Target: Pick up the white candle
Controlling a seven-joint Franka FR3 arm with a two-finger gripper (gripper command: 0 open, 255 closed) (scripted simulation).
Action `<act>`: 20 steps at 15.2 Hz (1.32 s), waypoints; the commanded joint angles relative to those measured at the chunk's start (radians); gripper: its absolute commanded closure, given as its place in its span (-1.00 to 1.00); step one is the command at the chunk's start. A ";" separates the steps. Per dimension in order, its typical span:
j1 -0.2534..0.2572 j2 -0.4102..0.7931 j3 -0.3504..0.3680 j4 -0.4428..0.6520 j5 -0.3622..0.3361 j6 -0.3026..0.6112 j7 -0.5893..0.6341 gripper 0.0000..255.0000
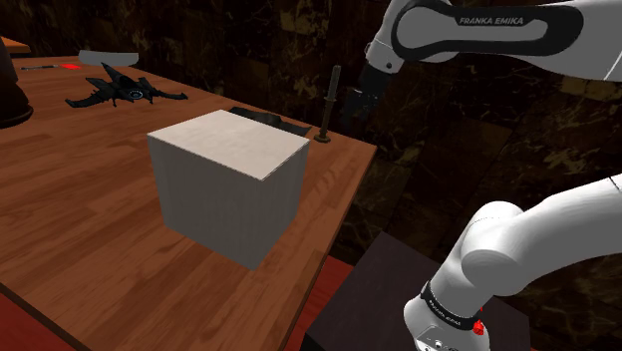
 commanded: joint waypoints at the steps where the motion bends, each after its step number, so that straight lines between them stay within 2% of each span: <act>1: -0.002 0.052 -0.024 0.034 -0.012 0.042 -0.040 -1.00; 10: -0.005 0.291 -0.144 0.233 -0.005 0.186 -0.244 -1.00; 19: -0.019 0.562 -0.237 0.527 0.116 0.251 -0.466 -1.00; 20: -0.020 0.562 -0.236 0.513 0.117 0.265 -0.467 -1.00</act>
